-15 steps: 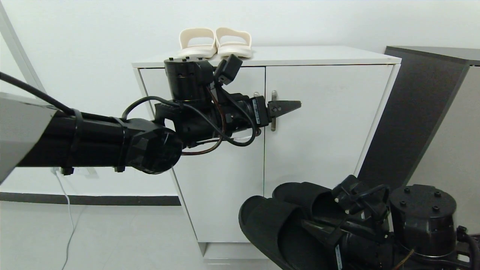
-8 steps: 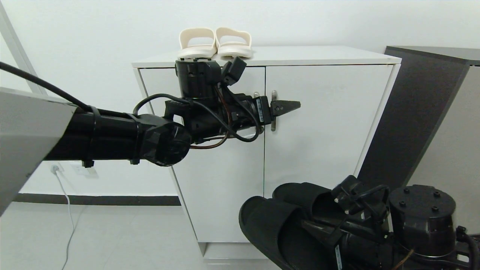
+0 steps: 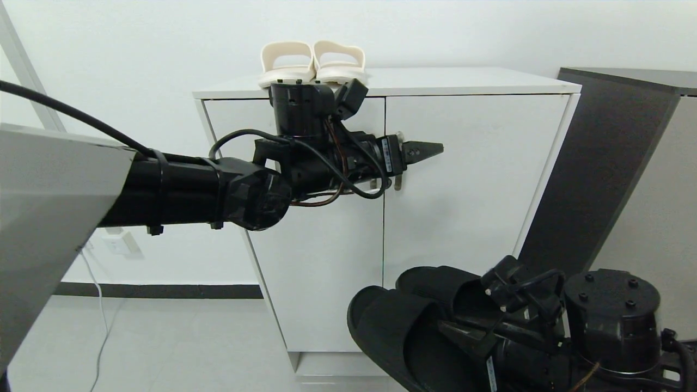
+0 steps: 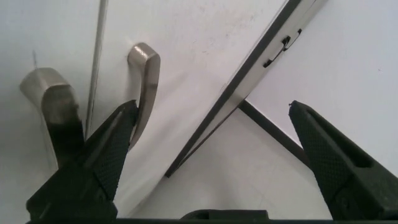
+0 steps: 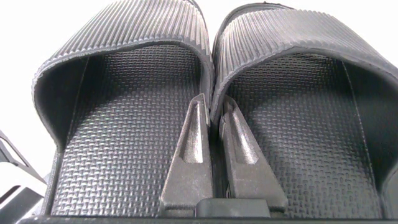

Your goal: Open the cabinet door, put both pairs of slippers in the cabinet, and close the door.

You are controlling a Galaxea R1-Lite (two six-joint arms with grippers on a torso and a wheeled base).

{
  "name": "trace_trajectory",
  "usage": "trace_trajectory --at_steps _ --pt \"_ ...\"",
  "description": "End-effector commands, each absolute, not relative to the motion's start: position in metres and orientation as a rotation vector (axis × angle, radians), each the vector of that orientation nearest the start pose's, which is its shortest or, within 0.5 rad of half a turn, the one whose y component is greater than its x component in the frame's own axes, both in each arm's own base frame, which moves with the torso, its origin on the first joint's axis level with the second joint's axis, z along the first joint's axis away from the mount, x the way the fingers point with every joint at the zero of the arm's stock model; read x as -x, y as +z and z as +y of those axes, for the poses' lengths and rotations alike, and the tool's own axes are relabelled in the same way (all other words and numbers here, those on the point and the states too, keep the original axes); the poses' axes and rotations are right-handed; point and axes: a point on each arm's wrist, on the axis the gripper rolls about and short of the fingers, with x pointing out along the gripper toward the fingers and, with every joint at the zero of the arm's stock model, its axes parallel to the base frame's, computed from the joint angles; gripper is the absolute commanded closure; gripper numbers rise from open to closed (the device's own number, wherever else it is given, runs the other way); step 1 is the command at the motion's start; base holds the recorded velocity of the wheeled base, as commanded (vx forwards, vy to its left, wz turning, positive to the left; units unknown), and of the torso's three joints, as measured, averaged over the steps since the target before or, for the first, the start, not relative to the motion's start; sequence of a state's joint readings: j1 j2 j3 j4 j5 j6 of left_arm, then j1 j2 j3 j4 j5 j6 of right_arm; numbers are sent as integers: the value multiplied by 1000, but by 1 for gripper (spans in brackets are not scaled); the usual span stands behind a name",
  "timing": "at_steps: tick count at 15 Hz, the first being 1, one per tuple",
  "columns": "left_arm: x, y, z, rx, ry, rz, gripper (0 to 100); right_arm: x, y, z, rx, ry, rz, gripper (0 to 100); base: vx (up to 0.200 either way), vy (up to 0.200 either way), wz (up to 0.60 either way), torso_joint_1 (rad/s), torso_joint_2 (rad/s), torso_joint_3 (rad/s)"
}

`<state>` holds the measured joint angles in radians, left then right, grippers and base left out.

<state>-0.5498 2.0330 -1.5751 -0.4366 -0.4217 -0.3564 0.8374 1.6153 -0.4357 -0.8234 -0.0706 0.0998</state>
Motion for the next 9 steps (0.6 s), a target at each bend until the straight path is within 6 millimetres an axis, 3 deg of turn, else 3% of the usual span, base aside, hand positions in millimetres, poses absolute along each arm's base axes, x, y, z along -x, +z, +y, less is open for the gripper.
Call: trace_trajectory --at_steps 1,2,9 --pt "-359 254 -231 327 -954 202 0 -166 131 182 67 742 368 100 0 0 0 0 0 0" --pt "-359 253 -231 328 -953 205 100 -165 130 181 68 743 369 100 0 0 0 0 0 0" --pt "-347 250 -224 320 -952 233 100 -159 125 177 67 818 404 100 0 0 0 0 0 0"
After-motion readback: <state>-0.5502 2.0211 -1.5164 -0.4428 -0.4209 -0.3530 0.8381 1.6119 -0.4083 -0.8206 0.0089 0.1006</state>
